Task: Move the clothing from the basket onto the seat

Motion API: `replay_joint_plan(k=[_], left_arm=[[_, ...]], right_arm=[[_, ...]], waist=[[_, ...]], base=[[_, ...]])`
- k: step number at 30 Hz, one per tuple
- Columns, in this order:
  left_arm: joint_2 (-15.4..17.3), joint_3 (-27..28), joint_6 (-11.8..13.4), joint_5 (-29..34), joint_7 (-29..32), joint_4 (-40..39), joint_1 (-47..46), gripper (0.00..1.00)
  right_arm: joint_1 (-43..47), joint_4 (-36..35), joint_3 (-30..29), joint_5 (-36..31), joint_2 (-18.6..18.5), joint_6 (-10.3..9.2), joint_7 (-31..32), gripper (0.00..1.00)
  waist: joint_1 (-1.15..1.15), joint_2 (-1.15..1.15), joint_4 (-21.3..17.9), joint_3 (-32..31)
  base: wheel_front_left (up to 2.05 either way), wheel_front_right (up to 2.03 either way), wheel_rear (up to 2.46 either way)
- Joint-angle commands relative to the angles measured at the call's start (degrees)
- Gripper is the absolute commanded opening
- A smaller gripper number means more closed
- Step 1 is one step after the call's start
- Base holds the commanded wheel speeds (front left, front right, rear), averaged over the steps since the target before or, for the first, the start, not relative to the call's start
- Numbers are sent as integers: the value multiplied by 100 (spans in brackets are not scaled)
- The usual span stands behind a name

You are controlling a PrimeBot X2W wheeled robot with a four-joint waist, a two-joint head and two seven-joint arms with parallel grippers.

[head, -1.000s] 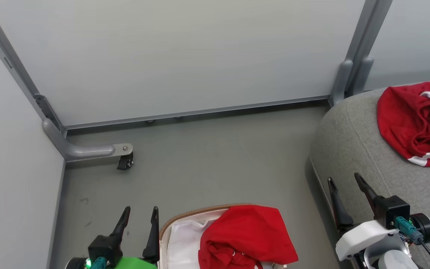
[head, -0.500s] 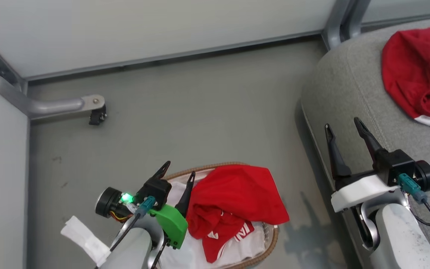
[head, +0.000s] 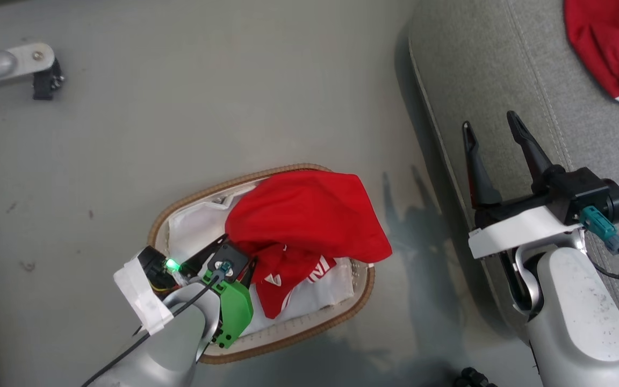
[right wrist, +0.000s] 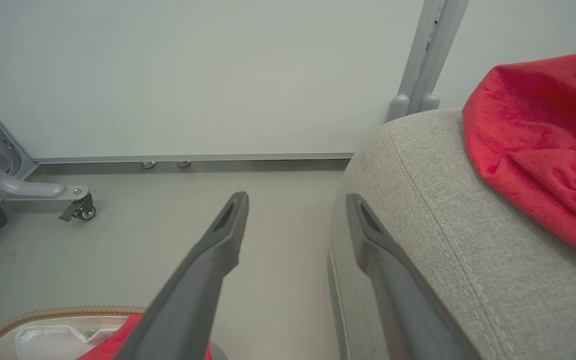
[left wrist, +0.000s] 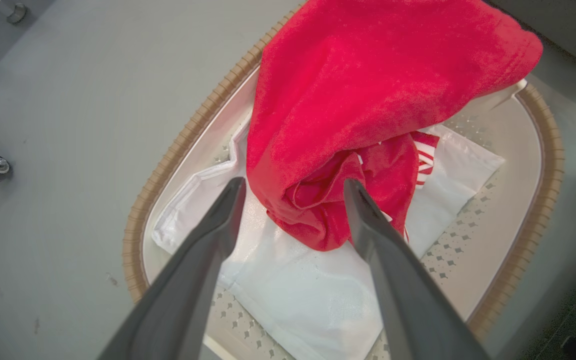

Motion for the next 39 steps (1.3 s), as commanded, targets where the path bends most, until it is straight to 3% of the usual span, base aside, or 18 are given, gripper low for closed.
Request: replay_joint_plan(k=[1, 12, 22, 23, 25, 26, 27, 39], left_arm=[[43, -43, -10, -72, 4, 88, -234, 100], [175, -155, 94, -45, -17, 640, -1012, 100], [322, -183, 238, -134, 3, 837, -1211, 100], [328, -176, 240, -150, -1, 847, -1211, 90], [329, -163, 254, -207, -15, 867, -1208, 36], [325, -149, 263, -225, -20, 873, -1197, 22], [310, -125, 265, -267, -33, 878, -1178, 0], [120, -158, 191, -495, -112, 452, -679, 0]], right_arm=[[-135, -46, 20, 40, -11, -8, -14, 100], [-620, -235, 232, 207, -10, -7, -13, 100], [-710, -281, 327, 317, -12, -7, -14, 100], [-702, -280, 333, 322, -11, -7, -13, 100], [-683, -283, 349, 310, -11, -7, -14, 100], [-672, -280, 355, 304, -12, -7, -14, 100], [-653, -271, 365, 292, -12, -7, -13, 100], [-379, -65, 465, 7, -14, -8, -13, 100]], waist=[[-1, 0, -481, 818], [-1, 0, -769, 1584], [-1, 0, -910, 1696], [-1, 0, -914, 1689], [-1, 0, -920, 1667], [-1, 0, -920, 1652], [-1, 0, -917, 1627], [-1, 0, -637, 825]], base=[[0, 0, 0], [0, 0, 0], [0, 0, 0], [0, 0, 0], [0, 0, 0], [0, 0, 0], [0, 0, 0], [0, 0, 0]])
